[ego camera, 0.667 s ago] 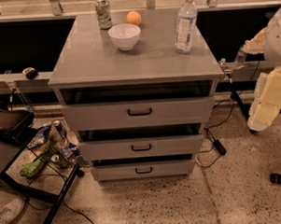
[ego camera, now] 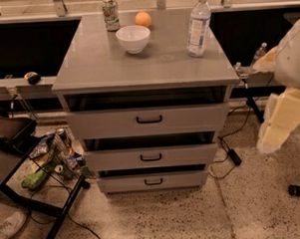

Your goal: Open bottom drawer

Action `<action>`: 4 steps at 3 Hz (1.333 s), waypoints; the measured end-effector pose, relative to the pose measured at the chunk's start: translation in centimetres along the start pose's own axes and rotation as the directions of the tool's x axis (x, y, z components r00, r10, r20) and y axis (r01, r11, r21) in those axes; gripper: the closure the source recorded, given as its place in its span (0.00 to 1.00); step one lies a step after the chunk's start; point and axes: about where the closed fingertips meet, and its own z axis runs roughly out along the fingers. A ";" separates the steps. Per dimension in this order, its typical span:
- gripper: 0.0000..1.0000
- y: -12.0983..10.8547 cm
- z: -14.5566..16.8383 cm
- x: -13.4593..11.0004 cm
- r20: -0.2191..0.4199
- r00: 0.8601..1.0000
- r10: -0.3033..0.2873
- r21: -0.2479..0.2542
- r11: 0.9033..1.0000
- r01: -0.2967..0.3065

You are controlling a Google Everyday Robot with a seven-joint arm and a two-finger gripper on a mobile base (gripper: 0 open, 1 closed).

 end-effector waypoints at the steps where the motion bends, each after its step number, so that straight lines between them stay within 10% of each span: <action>1: 0.00 2.3 3.5 -0.3 0.004 1.000 -0.029 0.001 1.000 0.029; 4: 0.00 10.0 26.9 8.1 -0.187 0.974 -0.124 -0.142 0.985 0.098</action>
Offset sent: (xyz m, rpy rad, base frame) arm -0.0620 0.0198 -0.2839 -0.1311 0.2208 0.0862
